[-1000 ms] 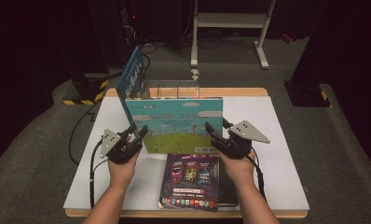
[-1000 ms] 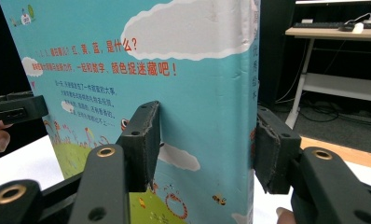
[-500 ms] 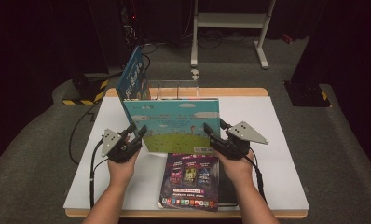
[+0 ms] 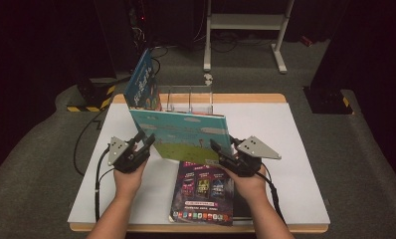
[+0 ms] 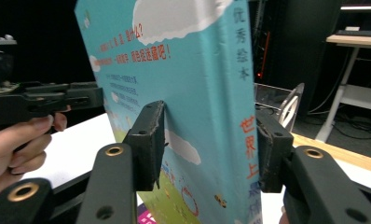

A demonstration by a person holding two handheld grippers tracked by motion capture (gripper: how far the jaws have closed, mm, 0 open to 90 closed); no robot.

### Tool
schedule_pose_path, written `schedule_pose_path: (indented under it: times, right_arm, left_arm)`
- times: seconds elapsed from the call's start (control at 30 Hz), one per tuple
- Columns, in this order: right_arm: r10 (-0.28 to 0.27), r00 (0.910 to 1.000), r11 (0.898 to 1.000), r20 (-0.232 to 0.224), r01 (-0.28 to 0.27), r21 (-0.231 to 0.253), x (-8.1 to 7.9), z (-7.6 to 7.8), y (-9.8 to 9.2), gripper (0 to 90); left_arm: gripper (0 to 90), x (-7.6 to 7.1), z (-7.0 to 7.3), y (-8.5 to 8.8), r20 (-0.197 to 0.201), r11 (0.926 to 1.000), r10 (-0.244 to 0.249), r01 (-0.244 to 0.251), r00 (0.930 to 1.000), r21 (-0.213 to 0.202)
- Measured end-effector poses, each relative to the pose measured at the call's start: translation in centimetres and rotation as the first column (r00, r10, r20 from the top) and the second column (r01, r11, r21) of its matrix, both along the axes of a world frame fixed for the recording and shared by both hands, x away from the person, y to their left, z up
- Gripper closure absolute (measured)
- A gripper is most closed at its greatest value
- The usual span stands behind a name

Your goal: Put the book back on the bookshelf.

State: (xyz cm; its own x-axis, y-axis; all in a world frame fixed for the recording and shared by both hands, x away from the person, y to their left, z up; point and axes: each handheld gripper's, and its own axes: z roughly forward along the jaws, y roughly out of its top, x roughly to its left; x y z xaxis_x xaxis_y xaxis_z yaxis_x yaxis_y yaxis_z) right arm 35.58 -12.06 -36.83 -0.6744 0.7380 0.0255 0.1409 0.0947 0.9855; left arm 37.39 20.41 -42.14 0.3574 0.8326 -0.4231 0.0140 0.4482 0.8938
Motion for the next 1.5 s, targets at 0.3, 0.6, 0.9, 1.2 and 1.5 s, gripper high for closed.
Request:
schedule_pose_path:
  times: [0.3,0.6,0.9,1.2,1.5]
  right_arm:
    - [0.011,0.9999,1.0,-0.011,-0.011,0.006,0.0,0.0,-0.2,54.3]
    - [0.052,0.9986,0.999,-0.007,-0.052,0.004,-0.3,0.1,-0.4,60.8]
    - [0.092,0.9958,0.996,0.004,-0.092,0.007,-0.4,-0.1,-0.7,68.1]
    - [0.071,0.9971,0.997,0.028,-0.07,-0.02,-1.0,-0.4,-0.5,79.6]
    - [0.041,0.9991,0.999,0.013,-0.041,0.011,-0.9,-0.6,-0.9,79.7]
  left_arm:
    - [56.0,0.3,0.0,-0.1,0.004,1.0,0.0,0.0,1.0,-0.002]
    - [57.4,1.0,-0.2,0.1,-0.006,0.9999,0.01,-0.01,0.9999,0.004]
    - [59.4,1.0,-0.1,-0.8,0.014,0.9986,-0.018,0.017,0.9997,0.049]
    - [58.5,1.1,0.5,-1.6,0.014,0.9984,-0.026,0.025,0.9996,0.051]
    - [58.1,1.0,0.1,-1.3,-0.013,0.9976,-0.019,0.02,0.9997,0.067]
